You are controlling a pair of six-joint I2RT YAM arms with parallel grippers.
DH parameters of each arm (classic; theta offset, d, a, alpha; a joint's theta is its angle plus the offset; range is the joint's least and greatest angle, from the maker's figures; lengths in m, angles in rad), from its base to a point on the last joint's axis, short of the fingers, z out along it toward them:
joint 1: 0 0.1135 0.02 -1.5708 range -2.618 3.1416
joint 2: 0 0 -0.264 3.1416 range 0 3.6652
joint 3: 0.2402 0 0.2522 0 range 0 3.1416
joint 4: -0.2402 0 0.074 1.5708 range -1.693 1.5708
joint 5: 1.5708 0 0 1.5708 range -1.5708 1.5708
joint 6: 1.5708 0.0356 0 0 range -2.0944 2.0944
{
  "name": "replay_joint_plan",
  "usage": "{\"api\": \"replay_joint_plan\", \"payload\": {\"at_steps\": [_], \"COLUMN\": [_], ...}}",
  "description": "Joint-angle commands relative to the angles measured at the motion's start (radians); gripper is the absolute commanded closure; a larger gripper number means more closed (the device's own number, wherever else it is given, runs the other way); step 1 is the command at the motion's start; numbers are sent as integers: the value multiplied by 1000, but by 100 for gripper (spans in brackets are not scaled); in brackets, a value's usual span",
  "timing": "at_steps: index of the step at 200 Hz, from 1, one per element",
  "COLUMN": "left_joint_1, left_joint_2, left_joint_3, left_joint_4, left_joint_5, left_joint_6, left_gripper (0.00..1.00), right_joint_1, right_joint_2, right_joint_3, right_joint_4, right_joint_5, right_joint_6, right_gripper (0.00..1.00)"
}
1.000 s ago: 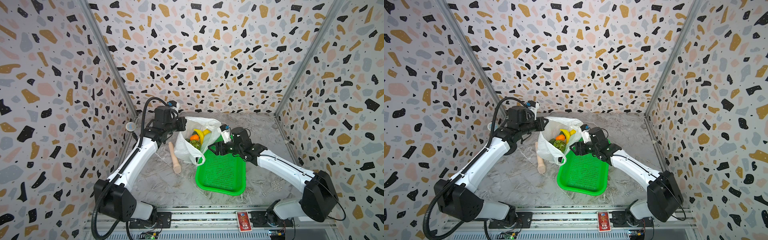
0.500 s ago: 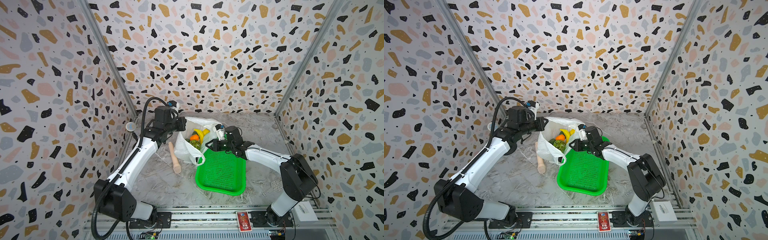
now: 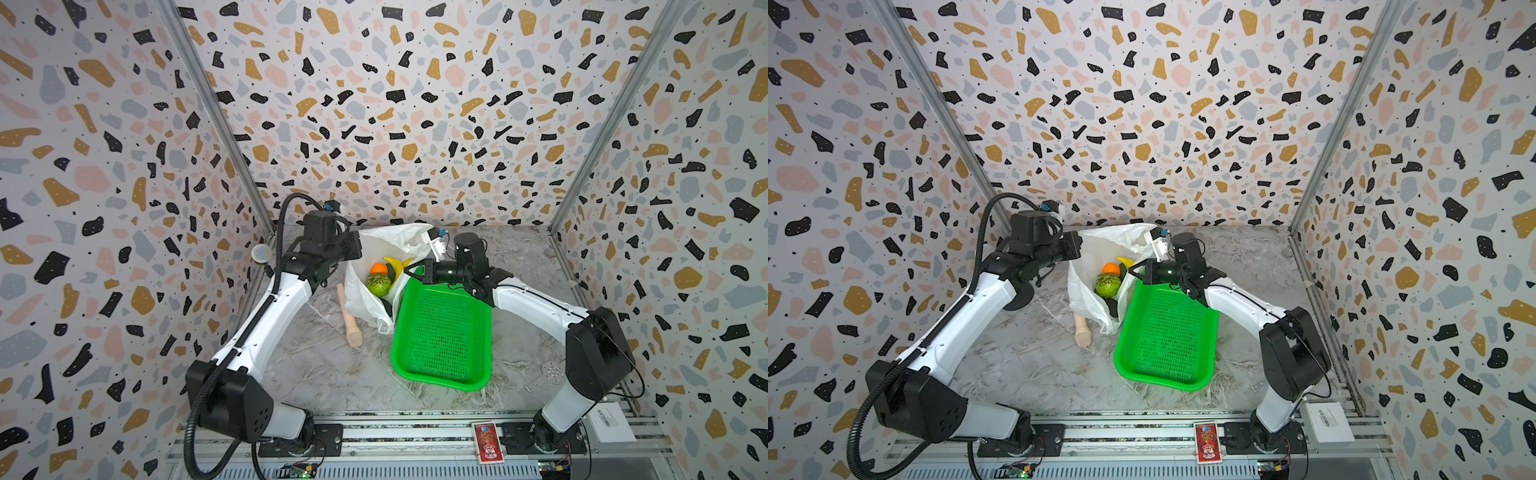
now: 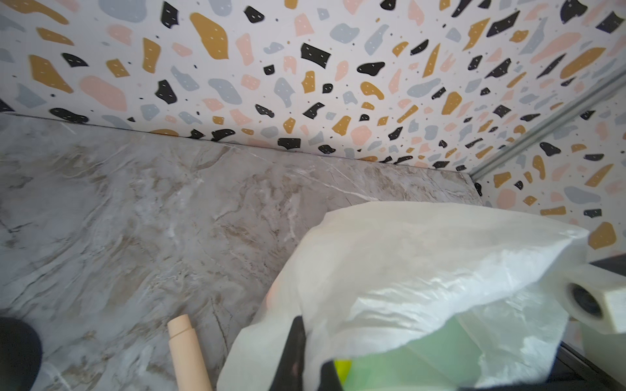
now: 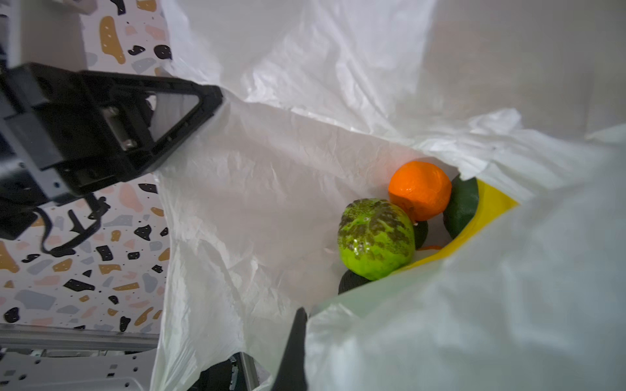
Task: Place the fruits into the plastic bag
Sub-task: Shake the plastic bag at the top-center of the table.
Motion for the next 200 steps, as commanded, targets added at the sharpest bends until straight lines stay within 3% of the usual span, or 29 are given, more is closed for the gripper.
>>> {"api": "replay_joint_plan", "payload": {"at_steps": [1, 73, 124, 143, 161, 177, 200], "left_joint_1": [24, 36, 36, 36, 37, 36, 36], "left_joint_2": [3, 60, 68, 68, 76, 85, 83], "left_joint_3": [73, 186, 48, -3, -15, 10, 96], "left_joint_4": [11, -37, 15, 33, 41, 40, 23], "left_joint_5": [-20, -56, 18, 41, 66, 94, 138], "left_joint_6": [-13, 32, 2, -10, -25, -38, -53], "left_gripper": [100, 100, 100, 100, 100, 100, 100], "right_joint_1": [-14, -27, -61, -61, -57, -63, -82], "right_joint_2": [-66, -80, -77, -74, -66, -46, -15], "right_joint_3": [53, 149, 92, 94, 123, 136, 91], "right_joint_4": [95, 203, 461, 379, 125, -67, -151], "right_joint_5": [-124, -243, -323, -302, -209, -108, -37], "right_joint_6": [89, 205, 370, 326, 203, 126, 131], "right_gripper": [100, 100, 100, 100, 100, 100, 100]}}
